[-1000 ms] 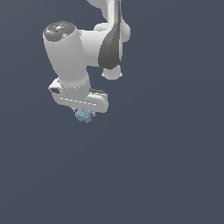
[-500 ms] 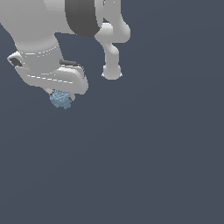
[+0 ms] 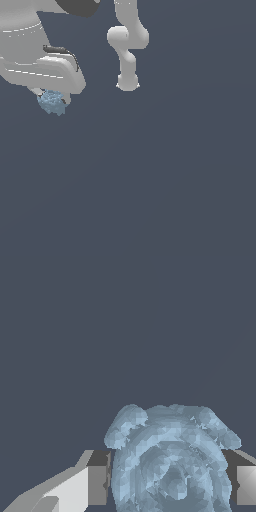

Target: Pick up the object and move it to a goal position.

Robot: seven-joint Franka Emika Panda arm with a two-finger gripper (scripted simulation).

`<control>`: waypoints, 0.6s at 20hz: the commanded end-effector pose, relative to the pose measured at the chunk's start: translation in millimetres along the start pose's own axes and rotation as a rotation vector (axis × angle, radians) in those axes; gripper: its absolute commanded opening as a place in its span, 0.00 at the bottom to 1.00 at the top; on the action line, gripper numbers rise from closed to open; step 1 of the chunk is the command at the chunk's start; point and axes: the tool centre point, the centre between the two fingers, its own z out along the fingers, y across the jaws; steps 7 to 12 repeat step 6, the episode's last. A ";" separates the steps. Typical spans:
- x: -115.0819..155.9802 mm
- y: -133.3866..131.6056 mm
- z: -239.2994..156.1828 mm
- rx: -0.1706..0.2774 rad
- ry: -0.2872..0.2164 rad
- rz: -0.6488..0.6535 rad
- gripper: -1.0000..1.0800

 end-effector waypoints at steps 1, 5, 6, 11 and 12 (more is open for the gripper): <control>1.6 2.8 -5.3 0.000 -0.001 -0.001 0.00; 2.8 4.8 -8.7 0.000 -0.001 -0.001 0.00; 2.8 4.9 -8.8 0.000 -0.001 -0.001 0.00; 2.8 4.9 -8.8 0.000 -0.001 -0.001 0.00; 2.8 4.9 -8.8 0.000 -0.001 -0.001 0.00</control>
